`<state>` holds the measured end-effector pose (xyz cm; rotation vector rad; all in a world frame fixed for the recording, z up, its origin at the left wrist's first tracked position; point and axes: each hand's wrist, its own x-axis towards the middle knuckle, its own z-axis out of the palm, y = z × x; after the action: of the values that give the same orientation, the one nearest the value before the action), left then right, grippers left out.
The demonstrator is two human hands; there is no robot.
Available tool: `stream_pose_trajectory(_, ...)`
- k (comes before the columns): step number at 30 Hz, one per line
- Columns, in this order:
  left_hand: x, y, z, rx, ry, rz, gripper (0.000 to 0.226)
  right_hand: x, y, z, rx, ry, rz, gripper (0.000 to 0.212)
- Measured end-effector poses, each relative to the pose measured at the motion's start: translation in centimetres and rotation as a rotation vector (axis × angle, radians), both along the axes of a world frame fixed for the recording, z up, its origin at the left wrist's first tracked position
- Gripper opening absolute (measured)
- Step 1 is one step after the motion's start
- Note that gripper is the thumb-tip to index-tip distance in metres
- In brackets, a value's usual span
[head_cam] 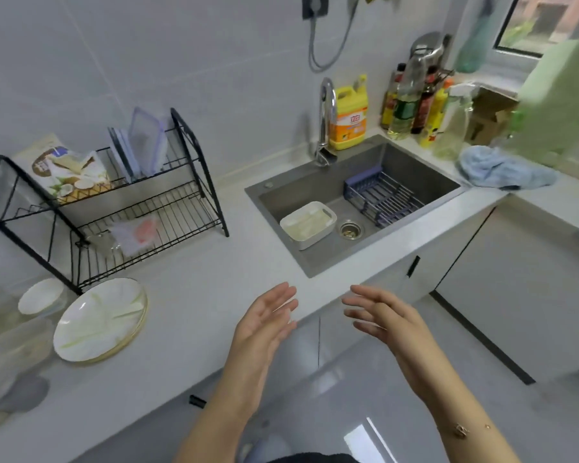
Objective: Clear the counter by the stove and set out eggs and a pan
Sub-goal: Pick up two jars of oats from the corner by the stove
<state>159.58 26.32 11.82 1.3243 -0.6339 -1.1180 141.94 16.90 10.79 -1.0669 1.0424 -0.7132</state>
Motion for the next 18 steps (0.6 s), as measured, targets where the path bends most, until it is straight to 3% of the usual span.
stream_pose_trajectory(18, -17.2, -19.0, -1.6, 0.129, 0.091, -0.741, 0.047, -18.1, -5.2, -2.4, 0.104, -0.044, -0.733, 0.025)
